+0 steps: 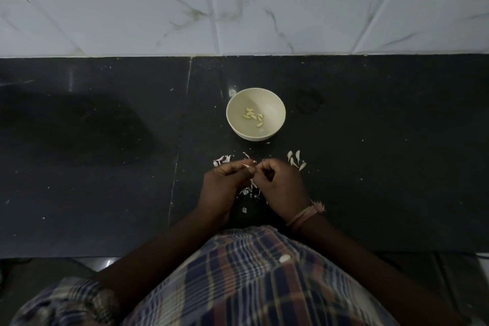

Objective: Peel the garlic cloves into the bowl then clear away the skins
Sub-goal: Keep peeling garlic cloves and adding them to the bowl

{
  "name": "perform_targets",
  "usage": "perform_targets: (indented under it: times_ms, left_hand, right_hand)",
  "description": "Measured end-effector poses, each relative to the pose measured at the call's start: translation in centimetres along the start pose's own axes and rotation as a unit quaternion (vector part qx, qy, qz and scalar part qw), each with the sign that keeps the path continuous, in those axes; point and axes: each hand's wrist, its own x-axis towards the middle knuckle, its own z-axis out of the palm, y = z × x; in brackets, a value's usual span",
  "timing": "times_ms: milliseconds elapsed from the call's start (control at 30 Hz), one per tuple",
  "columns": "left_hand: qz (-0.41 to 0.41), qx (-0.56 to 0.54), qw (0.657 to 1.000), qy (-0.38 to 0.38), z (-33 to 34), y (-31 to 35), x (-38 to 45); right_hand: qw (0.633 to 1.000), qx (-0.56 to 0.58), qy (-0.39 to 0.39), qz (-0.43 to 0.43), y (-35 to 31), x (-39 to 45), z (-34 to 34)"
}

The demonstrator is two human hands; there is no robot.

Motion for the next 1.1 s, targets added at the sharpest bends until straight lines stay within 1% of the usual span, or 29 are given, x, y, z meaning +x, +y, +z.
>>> perform_targets:
  times_ms: [167, 300, 467, 567, 633, 700, 833, 967, 1100]
  left_hand:
    - [-0.013, -0.004, 1.0, -0.009, -0.3, 0.2, 0.2]
    - [-0.014, -0.001, 1.0, -0.023, -0.2, 0.7, -0.1]
    - [-0.017, 0.006, 0.999, -0.031, -0.2, 1.0, -0.6]
    - [-0.02, -0.002, 0.999, -0.025, -0.1, 1.0, -0.7]
    - [-0.022, -0.013, 0.999, -0.022, -0.2, 0.8, -0.6]
    - [-0.028, -0.024, 0.999, -0.021, -0.3, 0.8, -0.5]
    - [-0.043, -0.015, 0.999, -0.025, -0.6, 0.7, -0.6]
    - [-0.055, -0.032, 0.997, -0.045, -0.8, 1.3, -0.7]
    - [-0.067, -0.024, 0.997, -0.034, -1.0, 1.4, -0.9]
  right_hand:
    - [1.0, 0.009, -0.014, 0.008, -0.2, 0.0, -0.5]
    - [1.0, 0.017, -0.005, 0.009, -0.3, -0.3, -0.8]
    - [1.0, -0.024, 0.009, -0.008, -0.5, -0.7, -0.6]
    - [0.999, -0.039, 0.005, 0.001, -0.9, -0.8, -0.5]
    - [1.0, -0.015, -0.002, 0.016, -1.0, -0.9, -0.8]
    - [0.999, 0.031, -0.012, 0.042, -1.1, -1.0, -0.9]
    - [0.993, 0.088, -0.035, 0.07, -1.2, -1.2, -1.1]
    - [0.988, 0.111, -0.071, 0.074, -1.5, -0.9, -1.7]
    - [0.986, 0.117, -0.092, 0.076, -1.3, -1.1, -1.6]
